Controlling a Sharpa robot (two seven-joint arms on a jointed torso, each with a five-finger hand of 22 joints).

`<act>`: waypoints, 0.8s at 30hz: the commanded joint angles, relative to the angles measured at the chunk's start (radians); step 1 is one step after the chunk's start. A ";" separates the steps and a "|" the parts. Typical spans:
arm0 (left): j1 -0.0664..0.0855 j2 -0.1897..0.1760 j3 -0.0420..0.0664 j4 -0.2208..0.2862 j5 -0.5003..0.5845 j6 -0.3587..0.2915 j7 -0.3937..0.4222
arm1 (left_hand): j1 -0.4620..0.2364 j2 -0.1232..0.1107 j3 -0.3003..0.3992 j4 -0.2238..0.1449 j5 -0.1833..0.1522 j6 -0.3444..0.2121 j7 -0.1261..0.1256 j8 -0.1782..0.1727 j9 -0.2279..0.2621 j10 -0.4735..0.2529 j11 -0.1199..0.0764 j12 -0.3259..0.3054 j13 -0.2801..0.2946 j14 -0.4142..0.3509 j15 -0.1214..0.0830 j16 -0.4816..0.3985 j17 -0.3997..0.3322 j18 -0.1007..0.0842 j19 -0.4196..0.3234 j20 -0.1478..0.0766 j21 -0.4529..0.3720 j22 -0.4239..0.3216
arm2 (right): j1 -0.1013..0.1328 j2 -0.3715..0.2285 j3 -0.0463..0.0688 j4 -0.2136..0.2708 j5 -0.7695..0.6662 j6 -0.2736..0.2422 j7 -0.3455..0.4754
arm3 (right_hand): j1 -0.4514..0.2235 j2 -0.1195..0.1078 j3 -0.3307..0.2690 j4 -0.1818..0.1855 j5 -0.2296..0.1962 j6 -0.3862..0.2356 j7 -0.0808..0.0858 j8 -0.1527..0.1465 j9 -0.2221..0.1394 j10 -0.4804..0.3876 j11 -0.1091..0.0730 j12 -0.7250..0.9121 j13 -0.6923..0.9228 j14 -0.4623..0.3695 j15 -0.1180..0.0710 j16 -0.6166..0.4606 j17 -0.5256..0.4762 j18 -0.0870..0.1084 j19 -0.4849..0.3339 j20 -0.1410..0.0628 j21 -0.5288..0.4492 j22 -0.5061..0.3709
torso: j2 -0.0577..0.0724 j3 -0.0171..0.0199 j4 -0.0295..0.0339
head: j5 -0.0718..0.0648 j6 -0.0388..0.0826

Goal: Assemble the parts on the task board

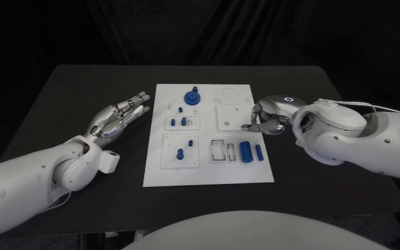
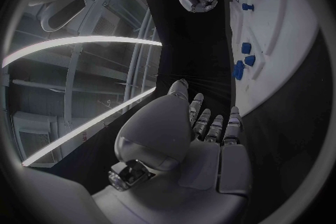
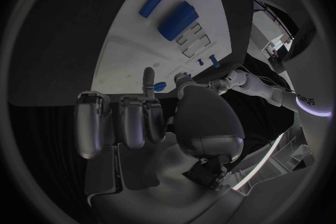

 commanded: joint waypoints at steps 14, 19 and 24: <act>-0.005 0.000 0.001 -0.004 0.005 0.018 0.115 | 0.009 0.000 -0.003 0.006 -0.001 -0.013 0.000 -0.002 -0.002 -0.008 -0.001 -0.003 -0.001 -0.002 0.002 -0.004 -0.001 -0.007 0.003 -0.001 -0.005 -0.001 | -0.030 -0.007 0.000 0.044 -0.047 0.058 -0.119 | -0.010 -0.009 0.026 -0.001 -0.022 0.002 -0.010 0.026 0.075 0.106 -0.009 0.002 0.263 0.083 -0.012 0.009 0.142 -0.013 0.078 -0.008 0.025 0.241 | -0.001 -0.0010 -0.0042 | -0.092 0.000; -0.007 -0.003 0.001 -0.004 0.005 0.020 0.114 | 0.009 0.002 -0.002 0.006 -0.001 -0.014 0.001 -0.002 -0.002 -0.009 0.000 -0.003 -0.001 -0.002 0.005 -0.004 -0.001 -0.008 0.003 0.001 -0.004 0.000 | -0.043 0.002 0.000 0.047 -0.047 0.048 -0.120 | -0.035 -0.008 0.027 0.000 -0.082 0.005 -0.016 0.040 0.116 0.106 -0.015 0.002 0.263 0.081 -0.017 0.008 0.135 -0.014 0.079 -0.013 0.029 0.242 | -0.001 0.0020 -0.0025 | -0.096 0.000; -0.008 -0.005 0.001 -0.003 0.005 0.022 0.112 | 0.010 0.004 -0.001 0.007 -0.001 -0.015 0.001 -0.002 -0.002 -0.010 0.000 -0.003 -0.001 -0.002 0.007 -0.004 -0.001 -0.008 0.004 0.004 -0.004 0.000 | -0.061 0.011 0.000 0.048 -0.057 0.052 -0.131 | -0.078 -0.010 0.024 0.003 -0.180 0.006 -0.020 0.040 0.148 0.106 -0.019 0.002 0.263 0.079 -0.019 0.003 0.120 -0.012 0.075 -0.015 0.024 0.239 | -0.001 0.0028 -0.0027 | -0.092 0.000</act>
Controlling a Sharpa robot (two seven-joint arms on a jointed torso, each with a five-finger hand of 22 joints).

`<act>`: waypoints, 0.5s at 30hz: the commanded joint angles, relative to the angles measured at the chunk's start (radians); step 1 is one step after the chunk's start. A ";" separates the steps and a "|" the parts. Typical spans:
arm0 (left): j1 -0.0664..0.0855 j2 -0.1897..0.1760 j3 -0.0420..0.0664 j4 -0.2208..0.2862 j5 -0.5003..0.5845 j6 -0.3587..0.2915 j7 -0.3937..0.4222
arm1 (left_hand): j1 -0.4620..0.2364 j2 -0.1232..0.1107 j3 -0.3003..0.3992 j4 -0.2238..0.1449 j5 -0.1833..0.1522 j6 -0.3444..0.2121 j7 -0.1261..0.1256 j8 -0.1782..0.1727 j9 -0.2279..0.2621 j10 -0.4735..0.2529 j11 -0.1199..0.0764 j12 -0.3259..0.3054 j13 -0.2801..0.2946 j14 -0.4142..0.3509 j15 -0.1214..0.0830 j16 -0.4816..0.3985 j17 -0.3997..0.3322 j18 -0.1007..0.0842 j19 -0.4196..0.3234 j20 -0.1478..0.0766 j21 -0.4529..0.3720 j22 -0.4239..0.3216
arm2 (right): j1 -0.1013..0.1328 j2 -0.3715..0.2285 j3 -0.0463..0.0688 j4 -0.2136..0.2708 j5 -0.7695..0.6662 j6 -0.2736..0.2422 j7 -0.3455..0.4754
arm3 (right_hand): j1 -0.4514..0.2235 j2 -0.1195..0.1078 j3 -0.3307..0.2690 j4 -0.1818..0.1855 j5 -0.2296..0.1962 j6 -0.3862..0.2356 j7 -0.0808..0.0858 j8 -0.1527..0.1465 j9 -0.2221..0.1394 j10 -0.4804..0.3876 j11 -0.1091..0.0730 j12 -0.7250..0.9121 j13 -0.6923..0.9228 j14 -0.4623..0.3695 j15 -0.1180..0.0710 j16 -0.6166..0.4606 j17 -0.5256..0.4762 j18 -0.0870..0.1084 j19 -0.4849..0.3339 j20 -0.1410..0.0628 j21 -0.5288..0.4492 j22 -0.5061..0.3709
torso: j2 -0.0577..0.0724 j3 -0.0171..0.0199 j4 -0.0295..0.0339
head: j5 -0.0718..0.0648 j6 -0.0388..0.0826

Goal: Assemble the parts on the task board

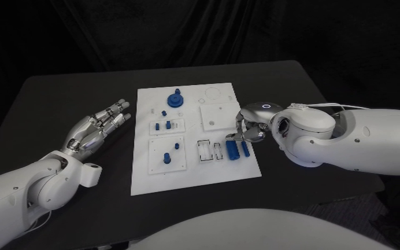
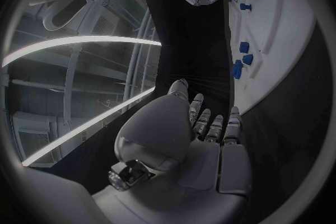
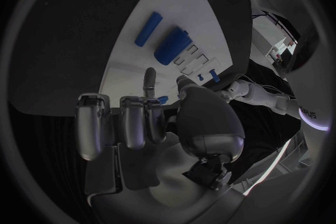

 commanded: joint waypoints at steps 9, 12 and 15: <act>-0.004 -0.001 0.001 0.003 0.005 0.020 0.106 | 0.010 0.007 0.004 0.004 0.000 -0.007 0.005 -0.002 -0.001 -0.012 0.003 -0.003 -0.001 -0.002 0.012 -0.003 -0.001 -0.008 0.006 0.011 -0.003 0.001 | -0.030 0.022 0.000 -0.003 -0.038 0.027 -0.058 | -0.083 -0.024 0.003 0.006 -0.081 0.016 -0.011 -0.006 0.031 0.102 -0.011 0.003 0.263 0.075 -0.009 -0.011 0.103 -0.010 0.070 -0.011 -0.010 0.236 | 0.002 0.0005 0.0008 | 0.010 0.000; -0.004 -0.001 0.001 0.003 0.005 0.022 0.103 | 0.011 0.007 0.005 0.003 0.000 -0.006 0.005 -0.002 -0.001 -0.013 0.003 -0.003 -0.001 -0.002 0.013 -0.003 -0.001 -0.007 0.006 0.012 -0.003 0.001 | -0.033 0.027 0.000 -0.007 -0.039 0.042 -0.066 | -0.092 -0.034 0.007 0.006 -0.083 0.020 -0.012 -0.010 0.034 0.102 -0.012 0.003 0.263 0.075 -0.010 -0.012 0.100 -0.009 0.068 -0.012 -0.012 0.235 | 0.002 0.0004 0.0017 | 0.012 0.000; -0.005 -0.001 0.001 0.003 0.005 0.023 0.101 | 0.012 0.007 0.005 0.003 0.001 -0.006 0.007 -0.002 -0.001 -0.014 0.004 -0.004 -0.001 -0.002 0.015 -0.003 -0.001 -0.007 0.007 0.015 -0.002 0.002 | -0.039 0.030 0.000 -0.010 -0.041 0.054 -0.073 | -0.100 -0.042 0.010 0.007 -0.084 0.023 -0.013 -0.014 0.036 0.102 -0.013 0.003 0.263 0.073 -0.011 -0.015 0.093 -0.008 0.067 -0.012 -0.014 0.234 | 0.001 -0.0001 0.0029 | 0.014 0.000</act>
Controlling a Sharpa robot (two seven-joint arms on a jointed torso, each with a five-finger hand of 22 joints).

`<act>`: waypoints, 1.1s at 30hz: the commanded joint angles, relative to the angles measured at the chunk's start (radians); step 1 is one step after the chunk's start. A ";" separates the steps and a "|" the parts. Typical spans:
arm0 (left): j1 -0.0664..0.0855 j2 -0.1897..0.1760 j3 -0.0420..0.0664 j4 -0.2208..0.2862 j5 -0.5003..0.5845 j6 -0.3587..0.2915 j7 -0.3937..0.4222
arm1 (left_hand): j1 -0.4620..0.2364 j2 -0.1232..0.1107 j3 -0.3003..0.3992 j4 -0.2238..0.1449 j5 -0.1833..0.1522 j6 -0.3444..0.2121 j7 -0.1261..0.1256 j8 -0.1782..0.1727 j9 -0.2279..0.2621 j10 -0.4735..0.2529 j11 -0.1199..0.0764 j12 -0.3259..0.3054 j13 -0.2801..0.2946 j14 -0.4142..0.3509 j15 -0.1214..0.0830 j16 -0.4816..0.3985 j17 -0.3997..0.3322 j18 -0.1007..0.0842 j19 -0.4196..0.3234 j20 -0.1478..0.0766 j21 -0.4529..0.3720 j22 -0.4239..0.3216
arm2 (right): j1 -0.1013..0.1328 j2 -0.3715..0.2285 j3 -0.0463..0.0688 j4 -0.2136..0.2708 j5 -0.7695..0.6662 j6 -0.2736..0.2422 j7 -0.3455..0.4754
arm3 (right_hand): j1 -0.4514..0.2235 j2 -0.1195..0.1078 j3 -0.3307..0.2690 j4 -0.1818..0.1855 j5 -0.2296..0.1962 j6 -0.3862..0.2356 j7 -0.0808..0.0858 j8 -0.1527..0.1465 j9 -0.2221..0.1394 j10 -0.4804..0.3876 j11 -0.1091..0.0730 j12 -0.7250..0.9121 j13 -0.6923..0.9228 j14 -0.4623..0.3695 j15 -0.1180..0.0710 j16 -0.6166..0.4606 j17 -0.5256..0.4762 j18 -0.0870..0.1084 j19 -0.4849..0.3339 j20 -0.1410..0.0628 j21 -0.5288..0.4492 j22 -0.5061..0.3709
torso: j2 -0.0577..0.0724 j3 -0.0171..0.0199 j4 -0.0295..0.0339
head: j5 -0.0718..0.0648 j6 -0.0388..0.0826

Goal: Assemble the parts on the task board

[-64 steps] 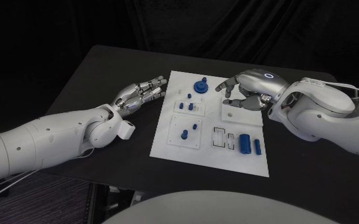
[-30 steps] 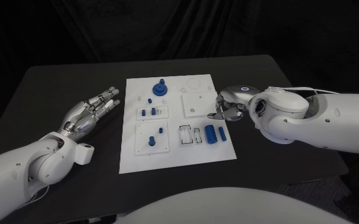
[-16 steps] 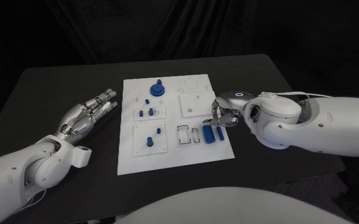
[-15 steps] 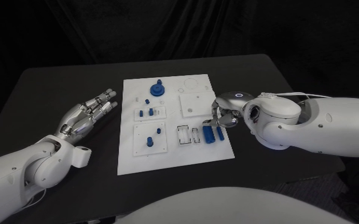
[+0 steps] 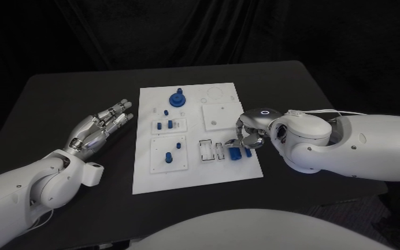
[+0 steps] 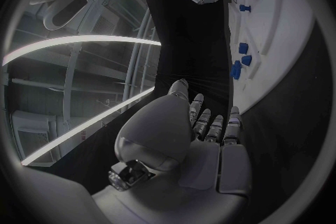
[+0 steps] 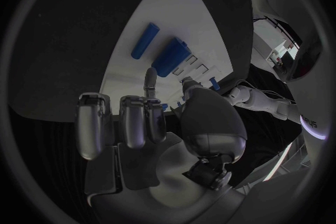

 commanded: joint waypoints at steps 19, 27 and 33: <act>-0.003 0.002 0.001 0.000 0.005 0.031 0.079 | 0.018 0.004 0.013 -0.007 0.006 -0.009 0.008 -0.004 -0.001 -0.017 0.004 -0.005 -0.002 0.000 0.019 -0.003 -0.001 -0.001 0.008 0.026 0.002 0.009 | -0.039 0.037 0.000 -0.039 -0.041 0.001 -0.010 | 0.028 0.023 0.050 -0.006 0.039 0.019 0.003 -0.047 0.009 0.104 -0.004 0.003 0.263 0.074 -0.008 -0.010 0.077 -0.006 0.062 -0.006 -0.012 0.230 | 0.000 -0.0013 0.0020 | 0.019 0.000; -0.004 0.004 0.001 -0.002 0.005 0.037 0.070 | 0.026 0.003 0.020 -0.016 0.012 -0.008 0.013 -0.003 -0.001 -0.018 0.008 -0.004 -0.002 0.000 0.023 -0.003 -0.001 0.003 0.012 0.035 0.005 0.013 | -0.053 0.056 0.000 -0.053 -0.025 -0.026 0.026 | 0.107 0.020 0.072 -0.019 0.183 0.027 0.010 -0.104 0.007 0.104 0.002 0.003 0.263 0.074 -0.005 -0.011 0.074 -0.006 0.061 -0.004 -0.012 0.230 | -0.001 -0.0014 0.0023 | 0.023 0.000; -0.004 0.003 0.001 -0.001 0.005 0.039 0.066 | 0.026 0.003 0.021 -0.017 0.013 -0.007 0.014 -0.003 -0.001 -0.017 0.010 -0.004 -0.002 0.000 0.022 -0.003 -0.001 0.004 0.013 0.037 0.005 0.013 | -0.057 0.063 0.000 -0.067 0.045 -0.011 0.036 | 0.133 0.016 0.083 -0.023 0.275 0.027 0.017 -0.150 -0.010 0.104 0.007 0.003 0.263 0.073 0.002 -0.011 0.070 -0.006 0.061 0.002 -0.013 0.229 | -0.001 -0.0024 0.0022 | 0.029 0.000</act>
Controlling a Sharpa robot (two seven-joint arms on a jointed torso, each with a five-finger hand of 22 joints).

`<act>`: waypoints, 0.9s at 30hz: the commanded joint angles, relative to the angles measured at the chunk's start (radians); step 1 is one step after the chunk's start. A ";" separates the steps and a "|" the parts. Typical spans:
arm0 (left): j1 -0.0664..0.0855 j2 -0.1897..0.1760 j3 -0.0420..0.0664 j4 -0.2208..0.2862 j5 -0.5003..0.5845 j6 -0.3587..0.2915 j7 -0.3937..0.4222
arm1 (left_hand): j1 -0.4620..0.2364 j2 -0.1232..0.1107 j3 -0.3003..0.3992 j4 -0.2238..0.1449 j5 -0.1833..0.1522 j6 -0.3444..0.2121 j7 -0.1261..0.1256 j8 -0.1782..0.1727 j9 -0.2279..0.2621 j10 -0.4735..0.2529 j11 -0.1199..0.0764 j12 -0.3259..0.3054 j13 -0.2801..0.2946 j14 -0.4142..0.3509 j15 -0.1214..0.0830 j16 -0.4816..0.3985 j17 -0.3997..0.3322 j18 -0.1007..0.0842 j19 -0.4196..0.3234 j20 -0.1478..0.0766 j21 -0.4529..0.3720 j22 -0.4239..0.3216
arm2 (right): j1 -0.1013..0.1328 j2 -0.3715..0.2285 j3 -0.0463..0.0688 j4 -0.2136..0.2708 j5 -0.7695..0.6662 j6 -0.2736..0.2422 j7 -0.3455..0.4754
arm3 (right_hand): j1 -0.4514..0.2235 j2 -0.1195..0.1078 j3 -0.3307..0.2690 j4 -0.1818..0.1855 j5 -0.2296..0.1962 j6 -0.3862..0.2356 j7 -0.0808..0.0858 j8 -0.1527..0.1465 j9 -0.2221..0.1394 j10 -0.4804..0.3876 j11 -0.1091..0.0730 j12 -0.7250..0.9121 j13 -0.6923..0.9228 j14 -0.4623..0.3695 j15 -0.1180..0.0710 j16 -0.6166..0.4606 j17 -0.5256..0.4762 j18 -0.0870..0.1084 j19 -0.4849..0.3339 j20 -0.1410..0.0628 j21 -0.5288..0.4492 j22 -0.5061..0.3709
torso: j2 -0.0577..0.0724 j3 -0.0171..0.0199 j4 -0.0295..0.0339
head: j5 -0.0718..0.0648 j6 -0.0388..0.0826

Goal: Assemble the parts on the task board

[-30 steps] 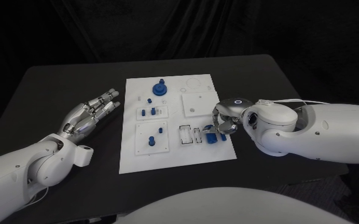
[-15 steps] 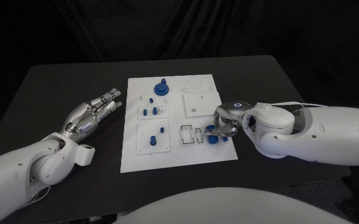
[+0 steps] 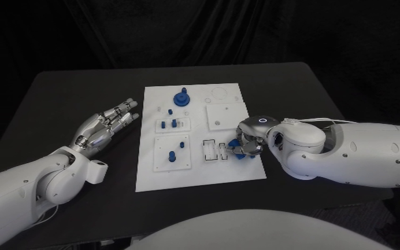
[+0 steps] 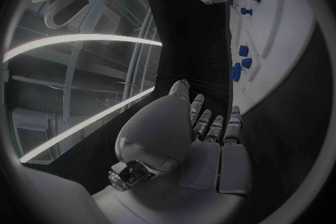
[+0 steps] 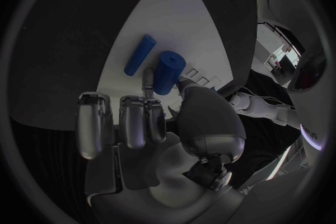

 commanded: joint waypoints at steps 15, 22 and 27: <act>-0.002 0.003 0.001 -0.001 0.005 0.017 0.063 | 0.011 0.003 0.008 -0.005 0.009 0.003 0.013 -0.002 0.000 -0.003 0.009 -0.003 -0.001 -0.001 0.005 -0.002 0.000 0.007 0.001 0.011 0.006 0.002 | -0.005 -0.018 0.000 0.010 0.318 -0.226 0.118 | 0.127 0.003 0.104 -0.111 0.269 0.055 -0.013 -0.034 0.001 0.102 -0.006 0.003 0.263 0.073 -0.005 0.000 0.082 -0.010 0.066 -0.005 0.010 0.235 | 0.000 -0.0011 0.0001 | 0.018 0.000; -0.002 0.005 0.001 -0.002 0.005 0.017 0.063 | 0.011 0.003 0.008 -0.005 0.009 0.003 0.013 -0.002 0.000 -0.003 0.009 -0.003 -0.001 -0.001 0.005 -0.002 0.000 0.007 0.001 0.011 0.006 0.002 | 0.020 -0.037 0.002 0.044 0.529 -0.299 0.164 | 0.126 0.005 0.123 -0.123 0.303 0.055 -0.015 -0.033 0.012 0.102 -0.009 0.003 0.263 0.071 -0.006 -0.003 0.072 -0.008 0.064 -0.007 0.005 0.233 | 0.000 0.0002 0.0012 | 0.023 0.000; -0.002 0.009 0.001 -0.004 0.005 0.016 0.063 | 0.011 0.003 0.008 -0.005 0.009 0.003 0.013 -0.002 0.000 -0.003 0.009 -0.003 -0.001 -0.001 0.005 -0.002 0.000 0.007 0.001 0.011 0.006 0.002 | 0.034 -0.031 0.002 0.051 0.656 -0.295 0.183 | 0.113 0.008 0.126 -0.119 0.304 0.051 -0.013 -0.033 0.017 0.102 -0.008 0.003 0.263 0.069 -0.006 -0.006 0.065 -0.007 0.061 -0.007 -0.001 0.231 | -0.001 -0.0004 0.0013 | 0.034 0.000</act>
